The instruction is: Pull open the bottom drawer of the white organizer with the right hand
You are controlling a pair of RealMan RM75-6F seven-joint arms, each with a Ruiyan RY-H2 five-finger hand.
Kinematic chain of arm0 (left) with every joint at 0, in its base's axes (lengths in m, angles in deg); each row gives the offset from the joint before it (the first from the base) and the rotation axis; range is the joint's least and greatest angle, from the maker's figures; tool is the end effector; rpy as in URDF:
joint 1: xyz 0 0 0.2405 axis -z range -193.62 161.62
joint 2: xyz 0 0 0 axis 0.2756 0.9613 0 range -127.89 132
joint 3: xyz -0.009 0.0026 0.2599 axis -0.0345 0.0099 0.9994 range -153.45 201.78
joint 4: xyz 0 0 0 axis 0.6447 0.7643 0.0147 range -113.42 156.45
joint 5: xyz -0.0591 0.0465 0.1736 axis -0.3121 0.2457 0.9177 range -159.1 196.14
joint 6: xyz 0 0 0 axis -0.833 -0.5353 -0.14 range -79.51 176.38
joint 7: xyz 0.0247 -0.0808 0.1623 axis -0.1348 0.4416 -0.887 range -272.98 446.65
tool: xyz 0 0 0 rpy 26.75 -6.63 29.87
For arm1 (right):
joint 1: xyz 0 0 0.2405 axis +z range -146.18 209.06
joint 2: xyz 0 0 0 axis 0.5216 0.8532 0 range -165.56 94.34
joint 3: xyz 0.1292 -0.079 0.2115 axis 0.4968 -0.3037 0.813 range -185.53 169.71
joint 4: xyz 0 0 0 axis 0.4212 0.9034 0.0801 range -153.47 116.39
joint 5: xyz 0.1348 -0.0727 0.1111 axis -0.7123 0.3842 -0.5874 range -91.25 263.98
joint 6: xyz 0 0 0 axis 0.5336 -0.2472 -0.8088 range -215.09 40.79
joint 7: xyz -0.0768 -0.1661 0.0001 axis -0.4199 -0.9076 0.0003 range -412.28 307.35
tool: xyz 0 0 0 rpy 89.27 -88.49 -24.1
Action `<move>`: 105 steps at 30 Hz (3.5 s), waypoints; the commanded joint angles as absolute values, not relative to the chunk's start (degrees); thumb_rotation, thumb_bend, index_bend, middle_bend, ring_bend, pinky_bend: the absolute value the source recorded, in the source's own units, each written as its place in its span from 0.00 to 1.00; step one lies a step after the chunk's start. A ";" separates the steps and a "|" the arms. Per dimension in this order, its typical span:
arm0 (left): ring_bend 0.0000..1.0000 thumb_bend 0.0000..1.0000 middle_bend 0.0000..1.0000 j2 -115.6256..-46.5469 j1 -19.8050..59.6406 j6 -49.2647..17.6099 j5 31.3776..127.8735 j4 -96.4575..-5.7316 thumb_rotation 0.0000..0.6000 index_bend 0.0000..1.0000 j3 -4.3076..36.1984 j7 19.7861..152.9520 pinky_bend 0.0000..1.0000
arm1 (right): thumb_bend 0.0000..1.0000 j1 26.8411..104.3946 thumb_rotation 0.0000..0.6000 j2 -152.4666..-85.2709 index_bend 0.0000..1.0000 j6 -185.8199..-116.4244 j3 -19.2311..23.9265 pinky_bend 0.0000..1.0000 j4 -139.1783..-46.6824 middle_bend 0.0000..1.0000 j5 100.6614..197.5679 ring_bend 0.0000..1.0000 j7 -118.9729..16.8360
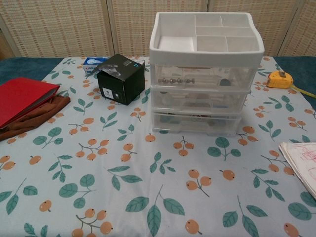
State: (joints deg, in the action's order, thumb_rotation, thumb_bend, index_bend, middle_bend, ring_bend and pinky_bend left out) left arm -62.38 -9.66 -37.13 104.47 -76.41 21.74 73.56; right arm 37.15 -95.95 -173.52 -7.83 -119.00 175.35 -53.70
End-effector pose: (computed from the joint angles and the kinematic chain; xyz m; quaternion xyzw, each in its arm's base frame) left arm -0.2821 0.2229 0.1699 -0.6256 -0.3403 -0.3588 0.6034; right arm -0.2754 -0.2113 0.1809 0.6086 -0.3949 0.4101 0.5527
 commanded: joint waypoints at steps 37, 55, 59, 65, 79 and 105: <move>0.14 0.21 0.15 -61.41 -10.57 -37.50 104.92 -76.91 1.00 0.18 22.43 74.08 0.09 | 0.49 50.79 1.00 -108.72 0.05 -143.47 -4.48 0.87 -124.86 0.60 165.15 0.76 -17.87; 0.14 0.21 0.15 -60.75 -10.95 -37.42 103.88 -76.30 1.00 0.18 22.13 74.89 0.09 | 0.61 58.77 1.00 -120.21 0.00 -128.99 2.66 1.00 -117.81 0.69 152.95 0.91 -7.21; 0.14 0.21 0.15 -60.76 -10.96 -37.34 103.34 -75.90 1.00 0.18 21.86 75.16 0.09 | 0.62 59.84 1.00 -122.37 0.00 -128.20 3.46 1.00 -115.45 0.69 153.31 0.91 -7.35; 0.14 0.21 0.15 -60.81 -10.79 -36.97 103.01 -75.49 1.00 0.18 21.69 75.39 0.09 | 0.62 61.13 1.00 -124.54 0.00 -127.28 4.52 1.00 -113.36 0.69 152.49 0.91 -8.06; 0.14 0.21 0.15 -60.87 -10.03 -35.78 101.77 -74.81 1.00 0.18 20.97 75.37 0.09 | 0.62 63.63 1.00 -127.44 0.00 -124.72 6.48 1.00 -109.53 0.69 150.49 0.91 -9.74; 0.14 0.21 0.15 -61.12 -9.23 -34.60 100.66 -74.97 1.00 0.18 20.78 73.94 0.09 | 0.66 64.40 1.00 -128.47 0.16 -123.20 7.32 1.00 -106.75 0.71 151.23 0.92 -10.50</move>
State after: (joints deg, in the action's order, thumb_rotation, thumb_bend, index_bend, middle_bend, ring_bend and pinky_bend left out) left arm -61.12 -9.24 -34.60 100.66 -74.97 20.78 73.95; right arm 64.43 -128.51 -123.21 7.34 -106.72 151.17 -10.52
